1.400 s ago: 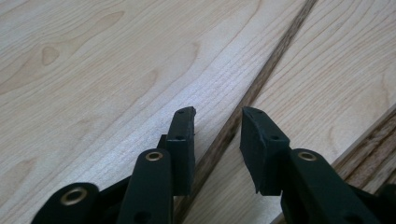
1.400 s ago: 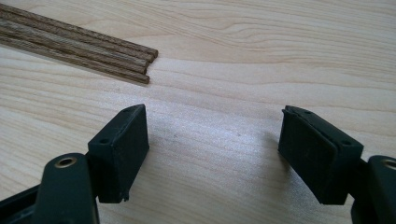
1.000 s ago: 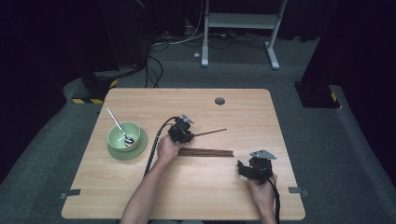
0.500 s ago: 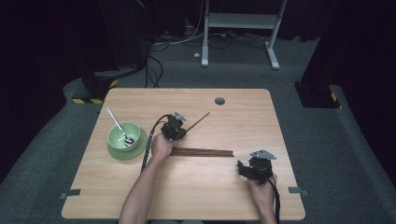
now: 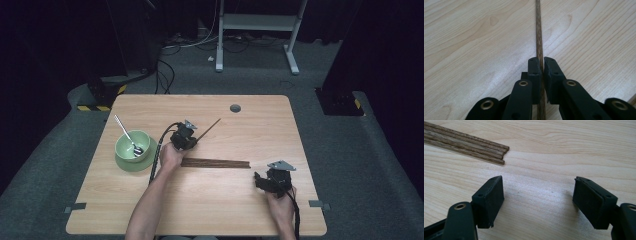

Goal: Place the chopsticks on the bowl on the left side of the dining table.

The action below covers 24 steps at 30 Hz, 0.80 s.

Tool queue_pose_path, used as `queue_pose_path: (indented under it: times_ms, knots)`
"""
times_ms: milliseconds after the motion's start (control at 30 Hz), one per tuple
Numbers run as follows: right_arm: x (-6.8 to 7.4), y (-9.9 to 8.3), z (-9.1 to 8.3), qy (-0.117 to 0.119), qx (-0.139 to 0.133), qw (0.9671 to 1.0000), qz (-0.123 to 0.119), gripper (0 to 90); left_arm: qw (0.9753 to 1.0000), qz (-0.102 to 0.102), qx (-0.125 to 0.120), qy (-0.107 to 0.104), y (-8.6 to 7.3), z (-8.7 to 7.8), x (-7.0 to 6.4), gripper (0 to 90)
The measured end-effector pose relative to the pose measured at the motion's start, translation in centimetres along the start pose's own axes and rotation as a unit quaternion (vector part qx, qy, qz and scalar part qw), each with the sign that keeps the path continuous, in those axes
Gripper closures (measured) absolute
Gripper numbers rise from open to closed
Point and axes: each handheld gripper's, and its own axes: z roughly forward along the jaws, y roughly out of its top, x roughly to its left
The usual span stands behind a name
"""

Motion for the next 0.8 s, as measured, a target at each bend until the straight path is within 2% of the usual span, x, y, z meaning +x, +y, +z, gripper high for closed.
queue_pose_path:
  times_ms: [167,267,500,800]
  knots:
    - [0.0,0.0,0.0,0.000,0.000,1.0000,0.000,24.4,1.0000,0.000,-0.006,-0.001,0.2,-0.4,-0.5,83.8]
    - [0.0,0.0,0.0,0.000,0.000,1.0000,0.000,24.4,0.9999,0.007,-0.011,-0.002,0.4,-1.0,-0.8,83.8]
    - [0.0,0.0,0.0,0.000,0.000,1.0000,0.000,24.4,0.9996,0.001,-0.026,-0.008,0.6,-2.4,-0.8,84.0]
    - [0.0,0.0,0.0,0.001,0.000,1.0000,0.000,24.5,0.9994,0.002,-0.032,-0.013,0.5,-4.1,-0.7,84.0]
